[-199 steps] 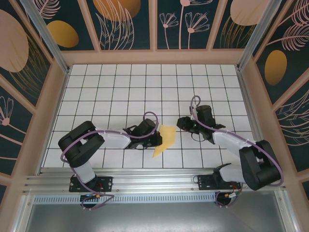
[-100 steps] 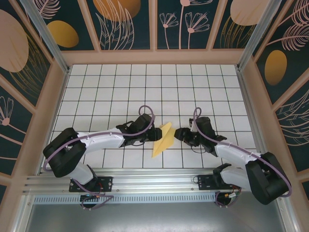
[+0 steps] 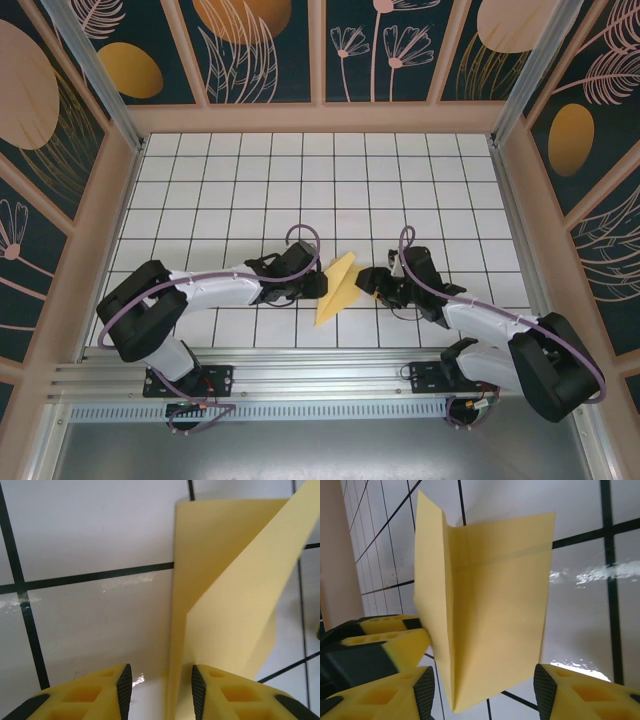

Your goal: Fold a paper plane with a square sheet of paper (pick it up from the middle)

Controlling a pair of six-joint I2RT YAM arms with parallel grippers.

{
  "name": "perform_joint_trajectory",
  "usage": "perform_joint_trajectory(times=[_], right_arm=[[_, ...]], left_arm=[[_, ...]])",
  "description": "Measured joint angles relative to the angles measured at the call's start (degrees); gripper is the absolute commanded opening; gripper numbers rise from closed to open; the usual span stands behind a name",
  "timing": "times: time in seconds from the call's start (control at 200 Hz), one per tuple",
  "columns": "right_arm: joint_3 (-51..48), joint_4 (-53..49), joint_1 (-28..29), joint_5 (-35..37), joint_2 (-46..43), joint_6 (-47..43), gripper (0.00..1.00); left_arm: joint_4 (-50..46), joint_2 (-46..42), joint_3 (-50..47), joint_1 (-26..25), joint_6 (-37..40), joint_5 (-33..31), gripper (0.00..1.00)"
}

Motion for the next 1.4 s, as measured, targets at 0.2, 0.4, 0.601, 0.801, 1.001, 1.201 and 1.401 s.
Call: perform_joint_trajectory(times=[0.2,0.4,0.601,0.801,1.001,1.201,1.401], right_arm=[[0.00,0.42,0.96,-0.52,2.69,2.34,0.56],[0.00,0.96,2.69,-1.09,4.37,3.85,0.55],[0.00,3.06,2.84,-1.20,6.84,4.48,0.55],[0.07,3.96,2.82,-1.66,7.93,5.40,0.54],[0.17,3.98,2.82,-1.66,8.17,5.60,0.53],[0.83,3.30,2.80,-1.33,8.70,6.86,0.48],[1.44,6.47,3.26,-1.46,10.32,7.06,0.43]], left_arm=[[-0.33,2.29,0.07,0.00,0.33,0.15,0.37],[-0.35,2.62,0.31,0.26,0.33,0.61,0.37],[-1.01,3.17,1.05,0.33,0.76,0.92,0.38],[-1.22,3.39,1.25,0.39,1.25,1.33,0.38],[-1.22,3.41,1.25,0.70,1.44,1.92,0.36],[-1.92,4.24,2.08,0.92,1.66,1.99,0.34],[-2.08,4.39,2.21,0.96,1.66,2.05,0.33]])
